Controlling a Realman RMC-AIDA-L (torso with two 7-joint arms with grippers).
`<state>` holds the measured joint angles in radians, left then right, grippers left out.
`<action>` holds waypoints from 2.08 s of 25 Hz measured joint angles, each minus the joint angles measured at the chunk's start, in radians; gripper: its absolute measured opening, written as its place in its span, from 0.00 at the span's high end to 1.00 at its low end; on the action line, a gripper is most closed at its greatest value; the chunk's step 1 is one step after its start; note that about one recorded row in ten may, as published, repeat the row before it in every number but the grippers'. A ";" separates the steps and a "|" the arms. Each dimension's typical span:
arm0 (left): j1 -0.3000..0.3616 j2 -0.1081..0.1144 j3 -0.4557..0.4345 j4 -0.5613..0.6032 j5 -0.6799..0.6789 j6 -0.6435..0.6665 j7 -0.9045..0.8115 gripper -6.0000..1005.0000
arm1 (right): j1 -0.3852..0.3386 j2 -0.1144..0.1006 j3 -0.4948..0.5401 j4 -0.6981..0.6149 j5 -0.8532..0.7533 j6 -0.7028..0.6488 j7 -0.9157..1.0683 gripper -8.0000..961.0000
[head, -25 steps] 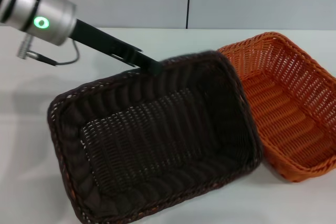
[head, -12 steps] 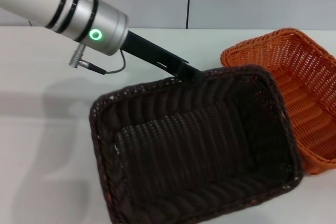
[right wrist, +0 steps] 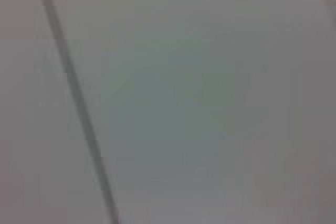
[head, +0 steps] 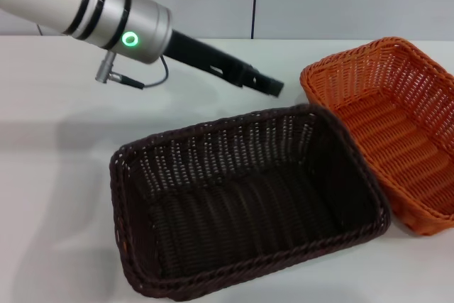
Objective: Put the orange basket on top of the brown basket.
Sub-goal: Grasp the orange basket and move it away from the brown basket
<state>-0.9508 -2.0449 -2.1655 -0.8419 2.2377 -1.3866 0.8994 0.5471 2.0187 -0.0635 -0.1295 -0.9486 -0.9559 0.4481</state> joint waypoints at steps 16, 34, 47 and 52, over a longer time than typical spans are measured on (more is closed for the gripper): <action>0.035 -0.007 -0.020 -0.009 -0.025 0.118 0.074 0.14 | -0.253 -0.029 -0.348 -0.914 -0.886 -0.344 1.504 0.18; 0.025 -0.002 -0.009 0.001 -0.015 0.145 0.117 0.14 | 0.103 -0.213 -0.302 -1.134 -1.895 -1.013 1.948 0.18; 0.024 -0.005 -0.008 0.058 -0.015 0.161 0.139 0.14 | 0.069 -0.160 -0.314 -1.005 -1.833 -0.929 1.982 0.18; 0.026 -0.007 0.003 0.064 -0.015 0.158 0.139 0.14 | 0.053 -0.153 -0.313 -0.967 -1.804 -0.914 1.984 0.18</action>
<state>-0.9244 -2.0519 -2.1625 -0.7778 2.2228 -1.2282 1.0385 0.6002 1.8657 -0.3765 -1.0966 -2.7523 -1.8698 2.4324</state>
